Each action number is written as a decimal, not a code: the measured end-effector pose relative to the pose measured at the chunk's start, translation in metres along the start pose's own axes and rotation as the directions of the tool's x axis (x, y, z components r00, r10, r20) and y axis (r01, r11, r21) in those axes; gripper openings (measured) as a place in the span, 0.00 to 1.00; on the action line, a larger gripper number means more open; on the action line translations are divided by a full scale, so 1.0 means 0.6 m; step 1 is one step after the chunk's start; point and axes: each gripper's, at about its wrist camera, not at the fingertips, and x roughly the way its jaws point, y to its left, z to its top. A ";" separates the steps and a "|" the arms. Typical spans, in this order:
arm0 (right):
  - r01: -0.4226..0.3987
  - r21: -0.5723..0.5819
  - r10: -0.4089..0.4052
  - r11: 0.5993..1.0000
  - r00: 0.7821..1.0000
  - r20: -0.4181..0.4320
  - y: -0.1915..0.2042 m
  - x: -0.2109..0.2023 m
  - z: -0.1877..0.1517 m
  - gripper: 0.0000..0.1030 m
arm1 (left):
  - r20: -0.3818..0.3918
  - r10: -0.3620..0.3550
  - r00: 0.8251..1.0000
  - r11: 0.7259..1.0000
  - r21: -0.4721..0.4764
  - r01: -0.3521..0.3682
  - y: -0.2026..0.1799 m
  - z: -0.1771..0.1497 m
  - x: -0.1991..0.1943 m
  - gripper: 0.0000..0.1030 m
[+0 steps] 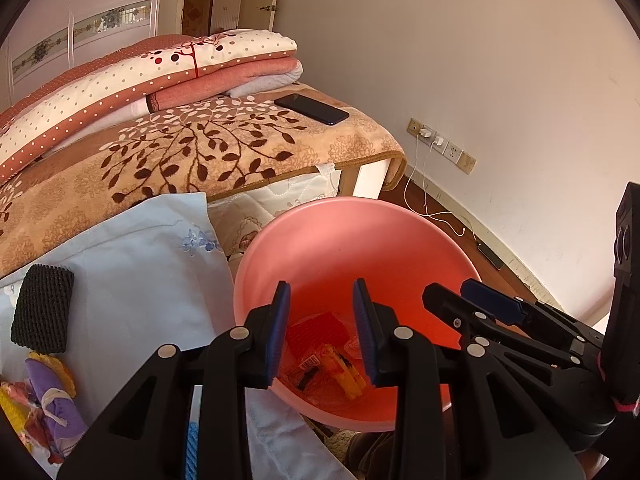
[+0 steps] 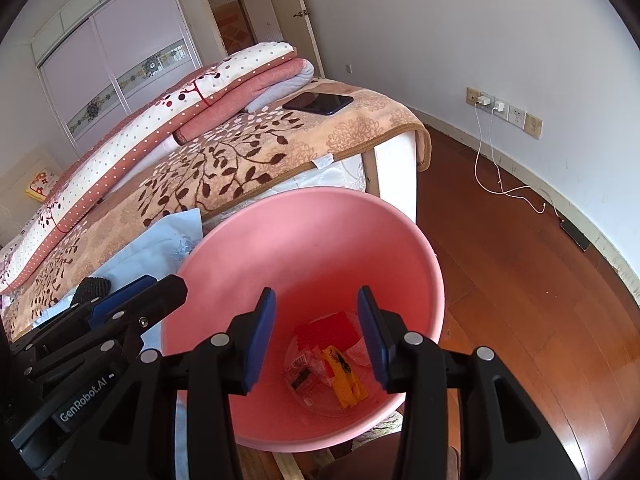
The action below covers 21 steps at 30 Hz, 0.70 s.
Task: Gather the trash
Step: 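Open both tools to drop the bag and glove into the bucket, then move both tools back over the remaining items on the sheet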
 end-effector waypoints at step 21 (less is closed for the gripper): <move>-0.184 -0.192 0.180 0.964 0.983 -0.034 0.148 -0.043 -0.035 0.41 | 0.091 0.155 0.984 0.985 -0.084 -0.148 0.156 -0.011 -0.158 0.31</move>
